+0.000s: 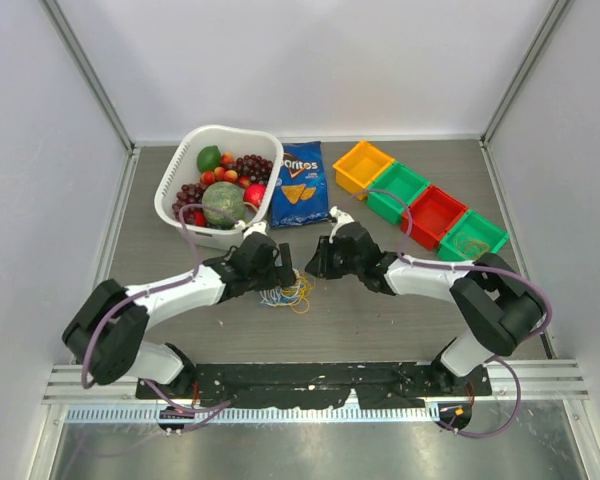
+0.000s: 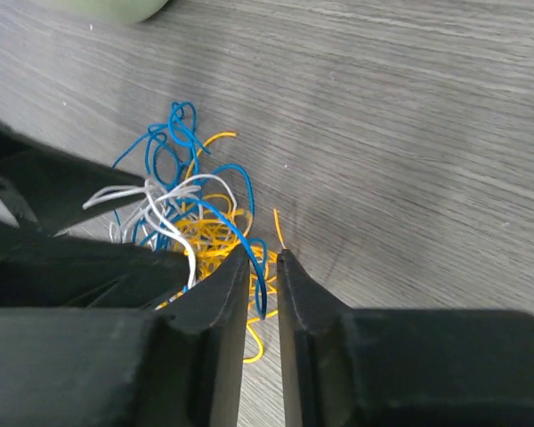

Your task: Untangle the cables

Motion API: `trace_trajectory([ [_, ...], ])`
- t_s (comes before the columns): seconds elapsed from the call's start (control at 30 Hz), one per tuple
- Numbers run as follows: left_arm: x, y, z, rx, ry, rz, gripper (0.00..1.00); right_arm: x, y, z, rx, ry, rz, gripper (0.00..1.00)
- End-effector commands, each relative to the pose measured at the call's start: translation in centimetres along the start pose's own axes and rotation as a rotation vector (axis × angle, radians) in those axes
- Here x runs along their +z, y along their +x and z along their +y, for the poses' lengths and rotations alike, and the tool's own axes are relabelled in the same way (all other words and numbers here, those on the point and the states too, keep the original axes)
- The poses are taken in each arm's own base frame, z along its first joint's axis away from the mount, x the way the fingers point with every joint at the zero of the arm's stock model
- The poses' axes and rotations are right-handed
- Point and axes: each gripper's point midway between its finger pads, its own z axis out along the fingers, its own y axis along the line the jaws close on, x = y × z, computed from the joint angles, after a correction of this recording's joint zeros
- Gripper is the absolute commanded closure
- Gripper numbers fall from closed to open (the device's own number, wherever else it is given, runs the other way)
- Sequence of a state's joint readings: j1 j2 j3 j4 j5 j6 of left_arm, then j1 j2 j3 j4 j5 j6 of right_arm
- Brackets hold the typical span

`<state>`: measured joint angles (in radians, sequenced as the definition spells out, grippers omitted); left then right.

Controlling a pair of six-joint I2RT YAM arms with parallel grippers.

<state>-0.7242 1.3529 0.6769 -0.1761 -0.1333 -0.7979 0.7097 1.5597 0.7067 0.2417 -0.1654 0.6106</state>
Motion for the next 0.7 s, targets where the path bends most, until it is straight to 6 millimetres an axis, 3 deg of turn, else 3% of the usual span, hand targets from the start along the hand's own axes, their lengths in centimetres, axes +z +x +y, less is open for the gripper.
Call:
trace_trajectory([
  [0.0,1.6,-2.4,-1.1,0.031,-0.029,-0.059,0.00,-0.3,-1.9,1.1,-0.076,0.062,-0.078,0.81],
  [0.07,2.3,-2.0,-0.7,0.041,-0.063,-0.054,0.00,-1.3,-1.5,1.2,-0.080,0.066,-0.088,0.93],
  [0.1,2.8,-1.6,-0.4,0.043,-0.085,-0.044,0.00,-2.1,-2.4,1.5,-0.072,0.075,-0.130,0.98],
  [0.13,3.2,-1.2,0.1,0.042,-0.112,-0.034,0.00,-2.5,-2.1,1.4,-0.072,0.079,-0.132,0.99],
  [0.3,4.3,0.6,2.7,0.024,-0.204,-0.011,0.06,-7.7,-4.8,3.5,-0.073,0.046,-0.236,0.99],
  [0.4,4.2,1.5,3.8,0.019,-0.220,-0.007,0.11,-12.0,-7.7,4.8,-0.089,0.051,-0.345,0.99],
  [0.43,4.1,1.7,4.1,0.020,-0.227,-0.006,0.12,-13.1,-8.0,4.0,-0.100,0.099,-0.357,0.99],
  [0.47,4.1,2.0,4.5,0.021,-0.233,-0.004,0.13,-15.3,-9.8,5.3,-0.119,0.078,-0.418,0.99],
  [0.5,3.9,2.1,4.8,0.021,-0.238,-0.006,0.14,-16.4,-10.1,4.6,-0.128,0.129,-0.429,0.99],
  [0.67,3.3,3.1,6.1,0.015,-0.257,-0.008,0.17,-25.3,-15.1,6.7,-0.167,0.160,-0.614,1.00],
])
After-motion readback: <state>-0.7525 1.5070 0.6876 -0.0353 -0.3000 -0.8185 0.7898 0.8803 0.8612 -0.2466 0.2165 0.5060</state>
